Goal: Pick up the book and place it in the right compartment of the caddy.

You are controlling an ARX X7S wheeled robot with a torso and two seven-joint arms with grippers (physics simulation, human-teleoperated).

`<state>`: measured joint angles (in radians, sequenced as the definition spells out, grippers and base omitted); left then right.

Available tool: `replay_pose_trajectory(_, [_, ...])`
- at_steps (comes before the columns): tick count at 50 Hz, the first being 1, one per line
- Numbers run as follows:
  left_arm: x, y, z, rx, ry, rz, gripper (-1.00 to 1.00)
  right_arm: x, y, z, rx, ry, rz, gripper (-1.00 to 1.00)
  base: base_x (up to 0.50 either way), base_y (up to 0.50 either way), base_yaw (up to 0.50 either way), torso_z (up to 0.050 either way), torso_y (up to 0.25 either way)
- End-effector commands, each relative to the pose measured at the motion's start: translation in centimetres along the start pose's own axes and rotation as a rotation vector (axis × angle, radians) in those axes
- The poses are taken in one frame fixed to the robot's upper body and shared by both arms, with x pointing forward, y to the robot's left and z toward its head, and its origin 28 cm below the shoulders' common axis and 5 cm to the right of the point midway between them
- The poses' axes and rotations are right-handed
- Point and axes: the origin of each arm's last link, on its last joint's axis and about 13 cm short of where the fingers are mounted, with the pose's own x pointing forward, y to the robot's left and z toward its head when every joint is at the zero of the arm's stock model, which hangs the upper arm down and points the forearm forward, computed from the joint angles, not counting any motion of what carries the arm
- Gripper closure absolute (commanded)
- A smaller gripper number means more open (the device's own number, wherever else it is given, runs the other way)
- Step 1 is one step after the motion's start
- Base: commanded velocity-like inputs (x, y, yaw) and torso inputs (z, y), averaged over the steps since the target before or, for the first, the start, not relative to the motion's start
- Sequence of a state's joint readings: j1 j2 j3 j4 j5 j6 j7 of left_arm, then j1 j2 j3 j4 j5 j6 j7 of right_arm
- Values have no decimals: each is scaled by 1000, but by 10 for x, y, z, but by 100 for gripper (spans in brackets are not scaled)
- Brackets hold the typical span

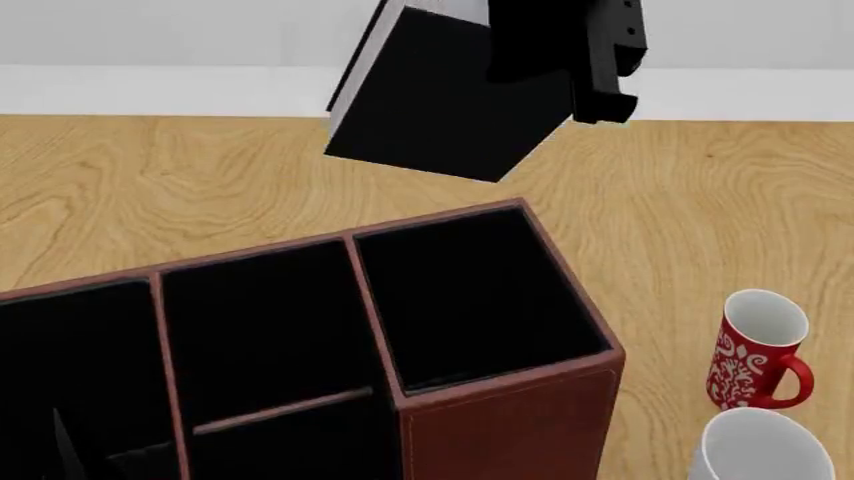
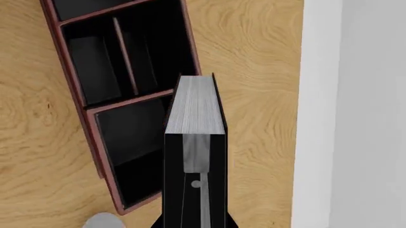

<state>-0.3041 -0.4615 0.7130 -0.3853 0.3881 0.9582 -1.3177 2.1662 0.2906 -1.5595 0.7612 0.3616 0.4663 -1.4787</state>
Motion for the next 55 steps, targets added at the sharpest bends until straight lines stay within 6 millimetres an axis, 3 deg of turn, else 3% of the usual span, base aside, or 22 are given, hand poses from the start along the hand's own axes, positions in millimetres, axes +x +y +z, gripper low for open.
replay_pose_trajectory(1, [0, 0, 0, 1, 6, 0, -100, 24, -1, -7, -30, 57, 18, 100, 0, 0, 0, 0, 0])
replay_pose_trajectory(55, [0, 0, 0, 16, 18, 8, -100, 97, 13, -33, 17, 89, 98, 100, 0, 0, 0, 0, 1])
